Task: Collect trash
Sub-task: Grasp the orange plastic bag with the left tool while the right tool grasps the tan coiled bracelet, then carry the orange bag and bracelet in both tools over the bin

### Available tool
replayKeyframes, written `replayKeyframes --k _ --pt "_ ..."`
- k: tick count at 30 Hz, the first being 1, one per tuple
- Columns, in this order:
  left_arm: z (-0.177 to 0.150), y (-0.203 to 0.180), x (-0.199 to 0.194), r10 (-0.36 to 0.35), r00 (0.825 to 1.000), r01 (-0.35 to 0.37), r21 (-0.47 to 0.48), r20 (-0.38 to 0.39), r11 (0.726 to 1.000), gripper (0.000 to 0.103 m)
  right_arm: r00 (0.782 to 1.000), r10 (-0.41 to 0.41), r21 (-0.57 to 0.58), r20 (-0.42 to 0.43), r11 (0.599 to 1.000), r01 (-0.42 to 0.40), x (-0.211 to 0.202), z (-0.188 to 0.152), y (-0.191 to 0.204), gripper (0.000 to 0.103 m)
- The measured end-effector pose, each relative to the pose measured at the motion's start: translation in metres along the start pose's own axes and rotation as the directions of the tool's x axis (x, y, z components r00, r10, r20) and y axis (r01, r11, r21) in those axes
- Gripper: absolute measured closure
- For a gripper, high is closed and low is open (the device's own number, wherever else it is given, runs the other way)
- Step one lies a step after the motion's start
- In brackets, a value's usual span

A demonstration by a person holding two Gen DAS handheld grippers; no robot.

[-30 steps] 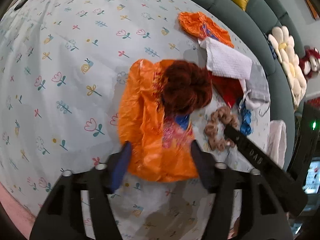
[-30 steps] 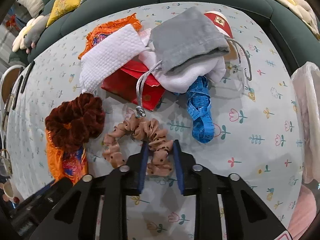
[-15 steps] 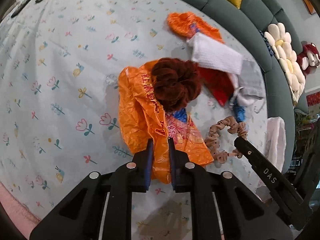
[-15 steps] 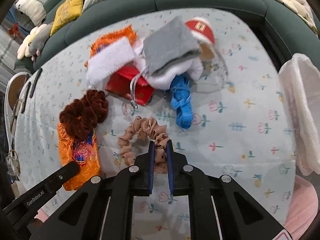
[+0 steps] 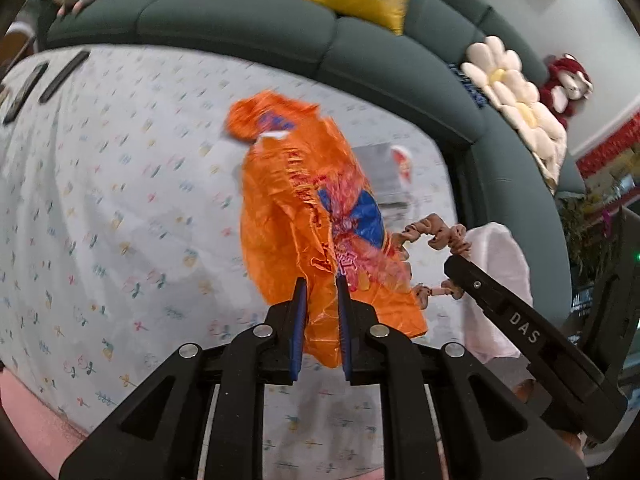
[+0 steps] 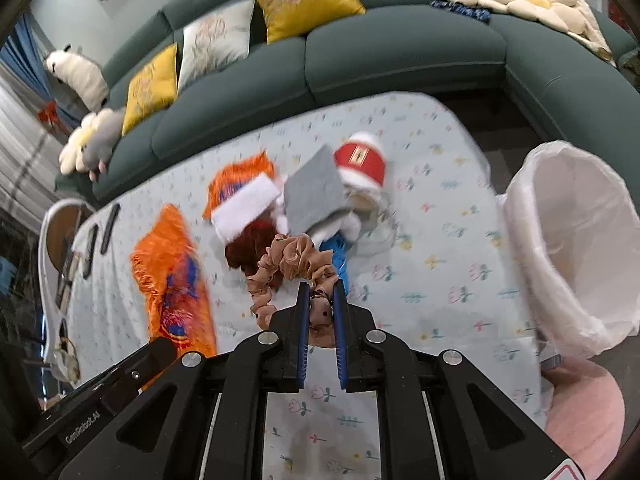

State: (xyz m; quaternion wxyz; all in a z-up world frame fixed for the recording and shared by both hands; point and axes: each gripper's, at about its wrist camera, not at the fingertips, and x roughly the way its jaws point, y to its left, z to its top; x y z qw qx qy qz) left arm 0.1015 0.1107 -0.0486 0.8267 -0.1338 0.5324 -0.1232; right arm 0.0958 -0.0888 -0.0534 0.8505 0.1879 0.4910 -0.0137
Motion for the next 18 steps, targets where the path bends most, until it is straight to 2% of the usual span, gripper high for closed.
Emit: replayKeyframes --k 11,18 --pt "0.006 -0.083 -0.014 -0.04 0.998 0.031 0.165 0.047 0.986 0.089 0.99 -0.023 0.081 0.137 0.997 0.012 -0.062 0.025 -0.061 0.092" --pt "0.004 -0.15 -0.015 -0.077 0.995 0.056 0.28 0.064 0.958 0.089 0.978 -0.059 0.122 0.2 0.992 0.035 -0.096 0.032 -0.104 0.092"
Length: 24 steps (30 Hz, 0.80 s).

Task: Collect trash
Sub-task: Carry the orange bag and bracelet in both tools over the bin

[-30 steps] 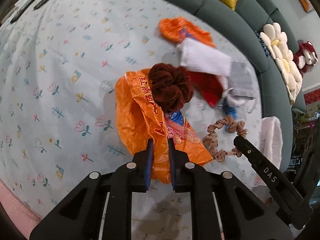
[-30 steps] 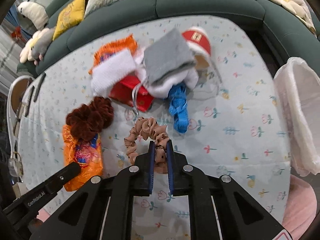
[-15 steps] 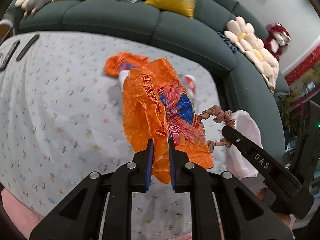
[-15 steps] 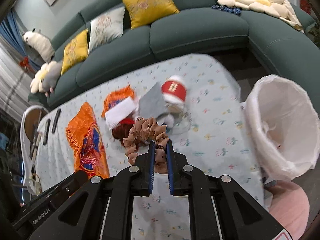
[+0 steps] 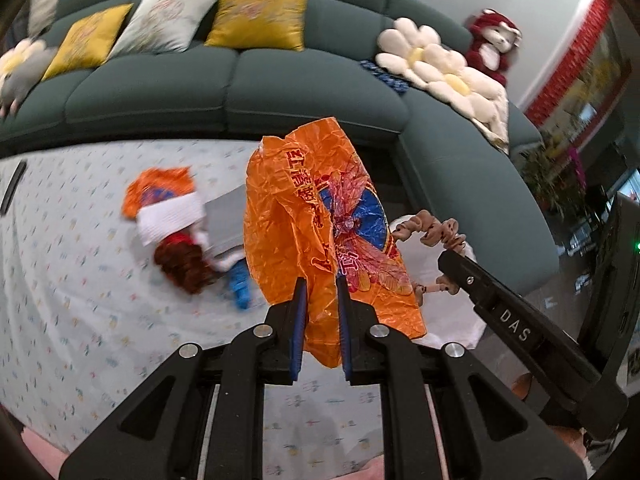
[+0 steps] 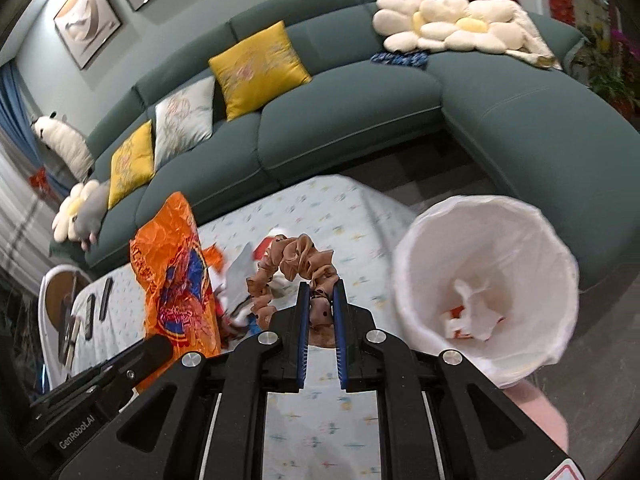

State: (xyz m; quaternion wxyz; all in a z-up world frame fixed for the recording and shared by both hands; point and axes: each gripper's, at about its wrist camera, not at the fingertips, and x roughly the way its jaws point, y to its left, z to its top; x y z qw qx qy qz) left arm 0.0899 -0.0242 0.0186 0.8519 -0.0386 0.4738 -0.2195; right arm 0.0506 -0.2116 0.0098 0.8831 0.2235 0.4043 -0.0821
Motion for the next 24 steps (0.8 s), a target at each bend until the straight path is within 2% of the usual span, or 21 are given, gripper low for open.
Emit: replayKeyframes --k 13,24 --pt "0.006 -0.094 0.021 -0.042 0.999 0.044 0.154 -0.015 0.987 0.089 0.996 -0.06 0.082 0.071 0.995 0.054 -0.04 0.01 -0.077 0.092" --pt "0.005 -0.143 0.048 -0.066 0.996 0.077 0.228 -0.056 0.971 0.089 0.989 -0.117 0.13 0.086 0.986 0.105 -0.05 0.013 -0.126 0.092"
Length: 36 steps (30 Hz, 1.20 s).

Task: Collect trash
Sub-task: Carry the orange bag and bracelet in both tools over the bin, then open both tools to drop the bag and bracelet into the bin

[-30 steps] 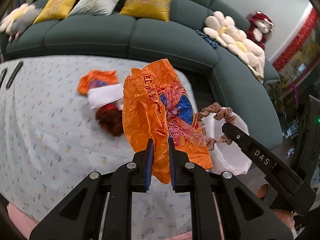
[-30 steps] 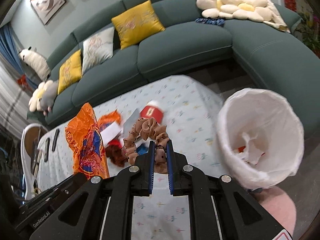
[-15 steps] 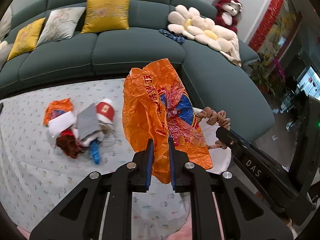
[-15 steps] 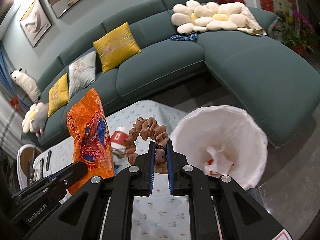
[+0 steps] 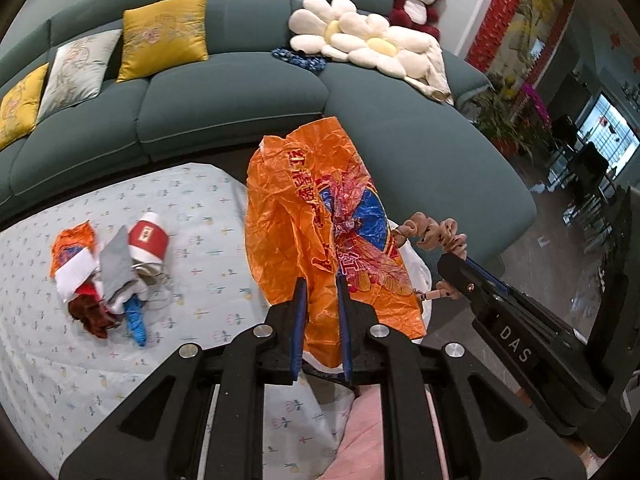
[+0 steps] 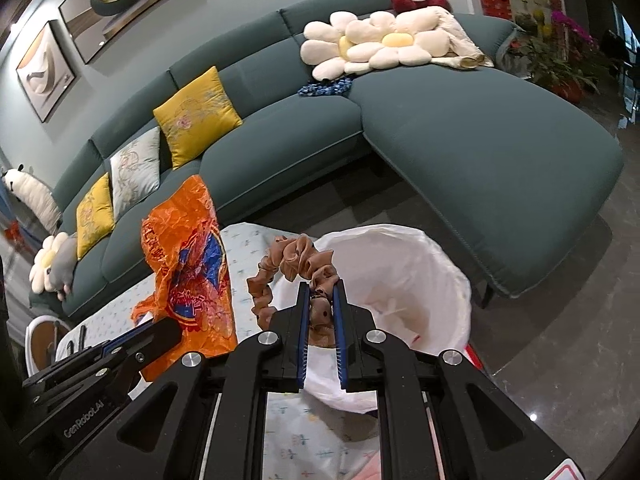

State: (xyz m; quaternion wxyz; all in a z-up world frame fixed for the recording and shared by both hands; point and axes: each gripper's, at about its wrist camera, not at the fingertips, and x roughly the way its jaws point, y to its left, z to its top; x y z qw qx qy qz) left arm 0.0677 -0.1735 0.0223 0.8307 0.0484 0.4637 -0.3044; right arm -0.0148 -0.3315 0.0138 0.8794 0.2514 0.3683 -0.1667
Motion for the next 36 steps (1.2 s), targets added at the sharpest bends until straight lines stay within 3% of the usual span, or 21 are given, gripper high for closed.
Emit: replayKeyframes --k 23,26,28,30,32,36 --pt "0.013 -0.031 0.075 -0.021 0.994 0.027 0.057 -0.109 0.998 0.089 0.994 -0.051 0.028 -0.099 0.998 0.054 0.049 -0.011 -0.048 0.092" --pt "0.014 -0.029 0.082 -0.043 0.992 0.048 0.038 -0.117 0.998 0.087 0.993 -0.053 0.026 -0.108 0.998 0.057 0.055 -0.01 -0.048 0.087" --pt "0.015 -0.027 0.084 -0.044 0.993 0.048 0.029 -0.113 0.998 0.083 0.992 -0.062 0.025 -0.106 0.998 0.065 0.056 -0.01 -0.048 0.085" --pt "0.016 -0.024 0.084 -0.035 0.993 0.037 0.02 -0.11 0.999 0.064 0.992 -0.067 0.026 -0.107 0.997 0.07 0.058 -0.01 -0.047 0.082" --pt "0.016 -0.021 0.083 -0.028 0.994 0.029 0.005 -0.101 1.0 0.058 0.991 -0.071 0.022 -0.11 0.997 0.074 0.06 -0.01 -0.046 0.082" --pt "0.015 -0.009 0.08 -0.013 0.995 0.011 -0.015 -0.099 1.0 0.056 0.99 -0.082 0.014 -0.111 0.996 0.084 0.061 -0.012 -0.041 0.074"
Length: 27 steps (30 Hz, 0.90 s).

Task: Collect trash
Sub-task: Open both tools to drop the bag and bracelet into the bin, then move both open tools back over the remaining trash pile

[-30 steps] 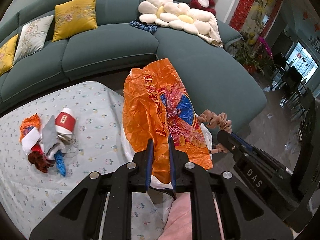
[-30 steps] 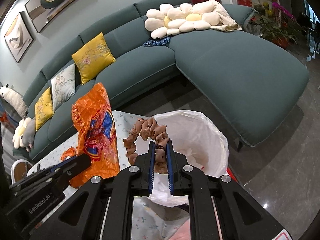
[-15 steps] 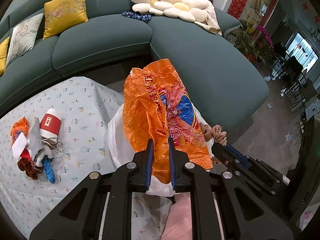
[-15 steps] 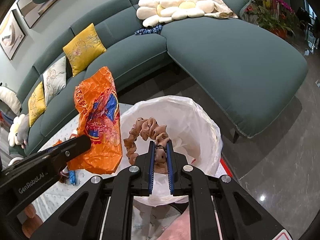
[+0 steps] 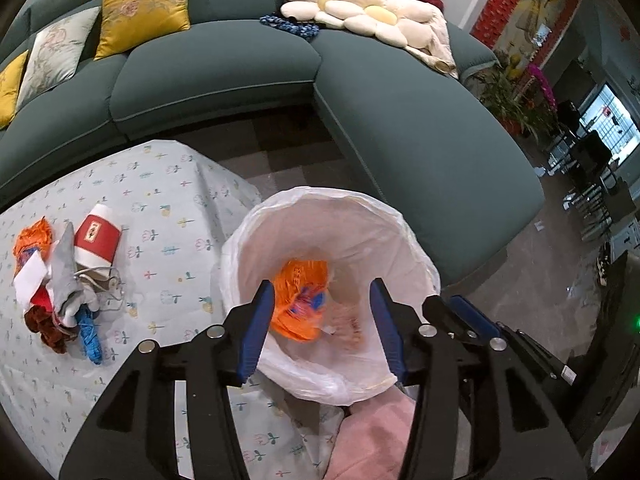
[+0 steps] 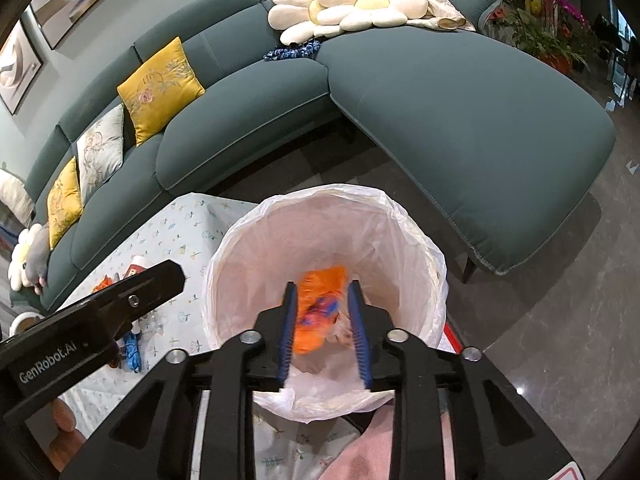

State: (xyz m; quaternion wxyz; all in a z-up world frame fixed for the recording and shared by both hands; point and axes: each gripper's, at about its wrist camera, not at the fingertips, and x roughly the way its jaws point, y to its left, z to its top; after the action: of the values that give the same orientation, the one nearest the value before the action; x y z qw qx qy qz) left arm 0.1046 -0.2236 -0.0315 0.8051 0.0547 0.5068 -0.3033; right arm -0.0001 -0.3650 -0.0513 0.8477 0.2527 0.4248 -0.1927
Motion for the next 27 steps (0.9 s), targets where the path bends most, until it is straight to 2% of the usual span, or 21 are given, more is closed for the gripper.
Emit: replayKeyframes --k 7,11,14,22,27 --pt "-0.006 0.021 -0.011 0.02 1.0 -0.02 -0.039 0.01 0.999 0.056 1.0 0.005 -0.036 -0.009 0.999 -0.005 -0.001 -0.005 0.018 0.073" --pt "-0.011 0.038 -0.022 0.031 0.999 -0.029 -0.072 0.023 0.997 0.056 1.0 0.012 -0.066 -0.004 0.998 -0.012 -0.007 -0.008 0.037 0.064" --pt "-0.014 0.054 -0.028 0.044 0.999 -0.04 -0.102 0.031 0.994 0.056 1.0 0.021 -0.091 -0.003 0.996 -0.021 -0.01 -0.011 0.052 0.063" --pt "-0.033 0.113 -0.051 0.097 0.994 -0.087 -0.195 0.041 0.977 0.056 0.999 0.046 -0.176 -0.028 0.983 -0.05 -0.008 -0.026 0.103 0.062" --pt "-0.047 0.155 -0.062 0.133 0.991 -0.119 -0.269 0.034 0.956 0.056 0.997 0.065 -0.231 -0.05 0.97 -0.074 -0.005 -0.039 0.137 0.06"
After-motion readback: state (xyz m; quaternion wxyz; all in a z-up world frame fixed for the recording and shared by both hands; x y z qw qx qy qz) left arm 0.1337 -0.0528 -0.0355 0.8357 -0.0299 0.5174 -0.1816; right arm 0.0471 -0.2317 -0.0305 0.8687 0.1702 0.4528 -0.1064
